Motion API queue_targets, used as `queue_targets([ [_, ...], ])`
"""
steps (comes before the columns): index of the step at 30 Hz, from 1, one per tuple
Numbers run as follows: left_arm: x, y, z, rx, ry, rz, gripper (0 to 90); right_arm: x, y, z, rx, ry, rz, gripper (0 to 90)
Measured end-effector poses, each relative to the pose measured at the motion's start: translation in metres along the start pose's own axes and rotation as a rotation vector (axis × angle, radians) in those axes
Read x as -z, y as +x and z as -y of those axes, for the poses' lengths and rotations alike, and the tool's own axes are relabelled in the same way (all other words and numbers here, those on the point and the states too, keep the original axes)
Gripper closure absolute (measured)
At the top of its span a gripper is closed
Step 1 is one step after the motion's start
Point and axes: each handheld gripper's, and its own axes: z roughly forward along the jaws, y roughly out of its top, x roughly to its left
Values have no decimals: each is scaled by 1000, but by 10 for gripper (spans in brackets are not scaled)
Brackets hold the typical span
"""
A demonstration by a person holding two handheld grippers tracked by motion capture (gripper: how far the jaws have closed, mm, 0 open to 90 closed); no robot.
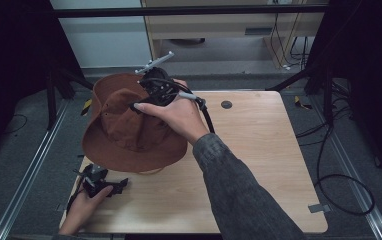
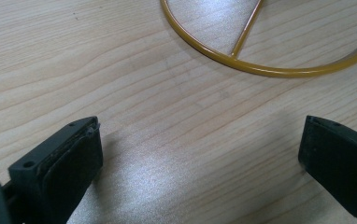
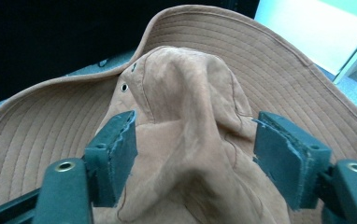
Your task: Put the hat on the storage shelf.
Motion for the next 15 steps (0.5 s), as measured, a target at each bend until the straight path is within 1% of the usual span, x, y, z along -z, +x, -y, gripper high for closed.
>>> queue_targets([
  [2, 0, 0, 0, 2, -1, 1, 0, 2, 0, 0, -4, 0, 5, 265],
  [3, 0, 0, 0, 3, -1, 1, 0, 7, 1, 2, 3, -4, 15, 238],
  [7, 0, 0, 0, 3, -1, 1, 0, 19, 2, 7, 12, -15, 28, 190],
  [8, 0, 0, 0, 3, -1, 1, 0, 19, 2, 7, 12, -15, 28, 190],
  [10, 0, 0, 0, 3, -1, 1, 0, 28, 0, 16, 23, -2, 45, 165],
  [11, 0, 0, 0, 6, -4, 1, 0, 31, -3, 19, 25, -4, 53, 157],
  [12, 0, 0, 0, 7, -4, 1, 0, 31, -3, 19, 25, -4, 53, 157],
  [13, 0, -1, 0, 8, -5, 1, 0, 35, -5, 23, 20, -4, 57, 150],
  [14, 0, 0, 0, 7, -3, 3, 0, 43, -11, 32, 10, -12, 70, 145],
  [15, 0, 0, 0, 8, -3, 3, 0, 46, -13, 35, 0, -12, 72, 141],
])
